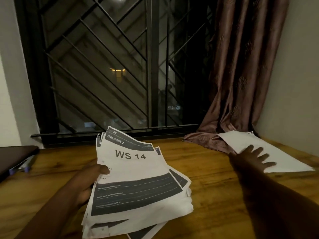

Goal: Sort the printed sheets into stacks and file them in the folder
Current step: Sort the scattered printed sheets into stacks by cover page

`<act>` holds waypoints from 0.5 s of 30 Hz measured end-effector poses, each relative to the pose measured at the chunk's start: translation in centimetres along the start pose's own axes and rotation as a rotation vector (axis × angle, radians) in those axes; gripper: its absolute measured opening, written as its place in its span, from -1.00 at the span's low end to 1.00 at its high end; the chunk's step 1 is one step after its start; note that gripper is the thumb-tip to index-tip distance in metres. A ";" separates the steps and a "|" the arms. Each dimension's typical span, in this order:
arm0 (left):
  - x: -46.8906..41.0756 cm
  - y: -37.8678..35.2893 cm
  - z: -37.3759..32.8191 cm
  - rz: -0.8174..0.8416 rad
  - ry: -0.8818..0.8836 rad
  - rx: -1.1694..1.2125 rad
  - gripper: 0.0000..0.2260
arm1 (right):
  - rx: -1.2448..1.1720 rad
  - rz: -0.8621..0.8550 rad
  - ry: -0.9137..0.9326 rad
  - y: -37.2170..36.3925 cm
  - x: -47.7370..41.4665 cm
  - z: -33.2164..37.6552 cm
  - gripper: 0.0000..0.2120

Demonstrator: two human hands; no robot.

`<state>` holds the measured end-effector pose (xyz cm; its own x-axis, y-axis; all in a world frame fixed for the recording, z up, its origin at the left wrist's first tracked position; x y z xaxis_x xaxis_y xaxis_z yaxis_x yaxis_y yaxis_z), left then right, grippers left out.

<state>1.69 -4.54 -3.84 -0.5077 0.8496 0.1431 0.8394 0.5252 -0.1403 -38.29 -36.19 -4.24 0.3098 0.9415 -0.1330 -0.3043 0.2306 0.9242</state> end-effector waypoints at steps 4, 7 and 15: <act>-0.1 0.8 -0.2 -0.003 -0.034 0.014 -0.66 | -0.027 -0.055 0.022 -0.8 -0.7 0.0 -0.23; -0.5 1.0 -0.4 -0.031 -0.069 -0.040 -0.66 | 0.041 -0.153 0.147 0.4 -0.4 0.9 -0.54; -0.6 0.5 -0.7 -0.062 -0.079 -0.096 -0.74 | -0.507 -0.042 0.715 5.3 9.4 10.4 -0.84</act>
<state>2.53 -4.84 -3.29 -0.5696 0.8190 0.0700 0.8188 0.5728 -0.0390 -27.63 -28.67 3.16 -0.2574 0.8188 -0.5132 -0.7215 0.1904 0.6657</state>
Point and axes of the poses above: each hand's wrist, its own x-axis away from the middle knuckle, its own y-axis out of the back of the hand, z = x × y, the point moved 5 cm from there along -x, towards the middle knuckle, and after that the axes turned 1 degree about z, right-handed, at the moved point
